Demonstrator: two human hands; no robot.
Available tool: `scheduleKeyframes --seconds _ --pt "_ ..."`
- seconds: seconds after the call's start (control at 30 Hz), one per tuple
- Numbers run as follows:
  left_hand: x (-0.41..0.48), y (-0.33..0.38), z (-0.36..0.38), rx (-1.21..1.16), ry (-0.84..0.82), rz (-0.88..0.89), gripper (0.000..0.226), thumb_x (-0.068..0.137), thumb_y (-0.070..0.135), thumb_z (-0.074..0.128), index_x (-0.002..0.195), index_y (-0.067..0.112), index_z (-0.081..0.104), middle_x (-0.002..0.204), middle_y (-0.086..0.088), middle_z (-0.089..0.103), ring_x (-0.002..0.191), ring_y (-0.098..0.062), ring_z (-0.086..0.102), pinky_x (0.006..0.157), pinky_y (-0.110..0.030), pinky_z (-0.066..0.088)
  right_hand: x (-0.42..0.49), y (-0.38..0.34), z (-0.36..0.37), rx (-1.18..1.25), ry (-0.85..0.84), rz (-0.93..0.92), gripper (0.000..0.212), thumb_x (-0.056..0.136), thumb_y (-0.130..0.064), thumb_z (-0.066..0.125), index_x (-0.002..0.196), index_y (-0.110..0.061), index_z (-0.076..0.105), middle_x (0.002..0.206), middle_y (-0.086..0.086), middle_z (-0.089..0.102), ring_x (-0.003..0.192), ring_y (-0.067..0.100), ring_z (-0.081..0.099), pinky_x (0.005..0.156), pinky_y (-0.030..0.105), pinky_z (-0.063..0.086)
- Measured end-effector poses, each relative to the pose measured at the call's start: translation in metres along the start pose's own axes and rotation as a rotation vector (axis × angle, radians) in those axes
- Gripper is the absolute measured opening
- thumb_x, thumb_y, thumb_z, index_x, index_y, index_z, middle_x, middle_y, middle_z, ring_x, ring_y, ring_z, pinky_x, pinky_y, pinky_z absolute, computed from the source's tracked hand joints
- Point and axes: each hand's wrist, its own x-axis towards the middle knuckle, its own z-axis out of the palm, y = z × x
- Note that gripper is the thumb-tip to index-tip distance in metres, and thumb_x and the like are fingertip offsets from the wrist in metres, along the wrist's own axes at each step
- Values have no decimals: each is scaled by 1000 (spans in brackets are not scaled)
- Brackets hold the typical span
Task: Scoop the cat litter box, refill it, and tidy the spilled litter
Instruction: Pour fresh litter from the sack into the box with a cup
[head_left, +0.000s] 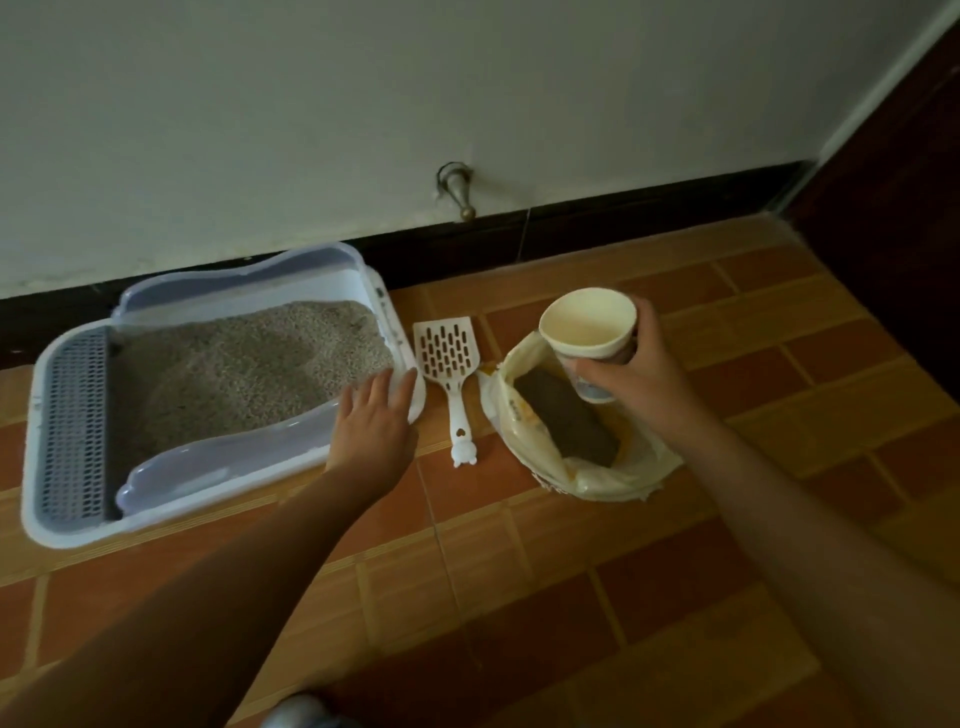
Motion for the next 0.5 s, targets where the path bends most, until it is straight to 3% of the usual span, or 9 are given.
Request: scheduleKeyframes --seconds 0.13,0.3,0.5 --pt "14 16 2 -32 -38 -88 56 100 42 22 150 19 10 154 -19 17 143 -32 16 117 -47 7 -4 21 6 -150 -49 -37 79 74 -19 76 137 -24 30 136 -2 39 127 16 38 102 39 42" --pt "27 34 5 -35 -53 -213 64 95 57 16 147 20 18 152 -24 19 141 -36 19 114 -54 4 -1 50 21 -501 -56 -16 82 72 -36 74 137 -29 25 141 2 33 132 27 31 98 56 38" --pt "30 35 13 25 -45 -227 63 95 57 18 145 19 23 152 -25 15 141 -37 17 113 -56 4 22 68 43 -849 -208 103 97 74 -45 68 145 -30 4 152 12 13 138 39 12 101 66 26"
